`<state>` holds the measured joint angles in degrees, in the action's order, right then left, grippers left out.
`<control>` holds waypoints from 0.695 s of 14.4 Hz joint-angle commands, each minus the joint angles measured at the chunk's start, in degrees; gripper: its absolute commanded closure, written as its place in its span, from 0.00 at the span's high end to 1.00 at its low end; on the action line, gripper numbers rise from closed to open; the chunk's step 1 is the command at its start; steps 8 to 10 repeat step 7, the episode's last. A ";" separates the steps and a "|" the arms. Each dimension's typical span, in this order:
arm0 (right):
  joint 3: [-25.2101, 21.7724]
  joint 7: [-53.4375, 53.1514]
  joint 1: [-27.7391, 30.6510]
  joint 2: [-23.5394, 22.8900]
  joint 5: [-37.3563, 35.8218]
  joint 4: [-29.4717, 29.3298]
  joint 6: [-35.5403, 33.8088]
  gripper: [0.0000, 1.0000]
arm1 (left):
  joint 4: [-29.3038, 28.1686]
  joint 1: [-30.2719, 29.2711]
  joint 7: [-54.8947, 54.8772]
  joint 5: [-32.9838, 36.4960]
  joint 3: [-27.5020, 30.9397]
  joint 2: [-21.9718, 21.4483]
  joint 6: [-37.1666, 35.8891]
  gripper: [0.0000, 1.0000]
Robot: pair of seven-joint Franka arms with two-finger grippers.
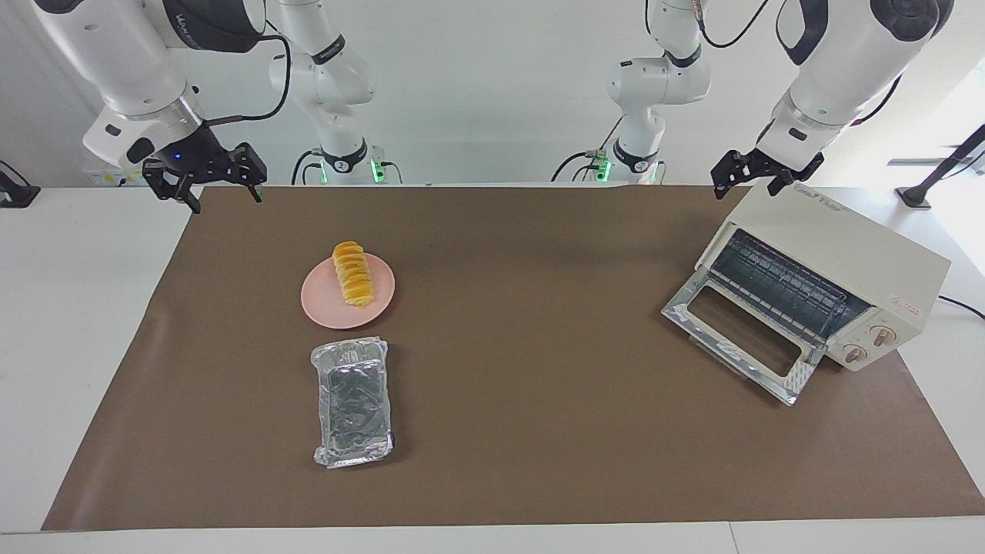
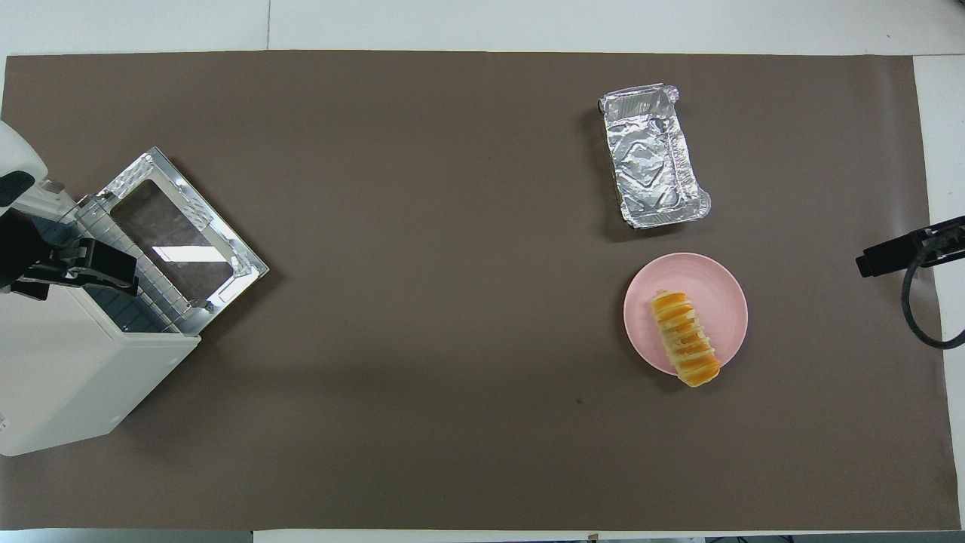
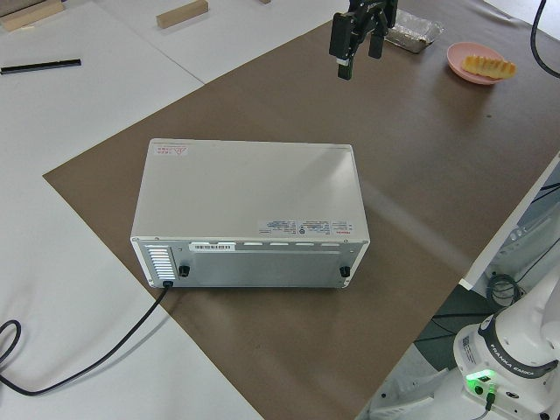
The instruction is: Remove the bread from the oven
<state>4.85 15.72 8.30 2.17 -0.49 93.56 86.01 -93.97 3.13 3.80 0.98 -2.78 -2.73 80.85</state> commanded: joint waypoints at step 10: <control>0.25 -1.13 0.23 0.73 0.23 1.10 0.91 1.00 | -0.07 -0.67 0.07 -0.72 -0.30 -0.69 -1.05 1.00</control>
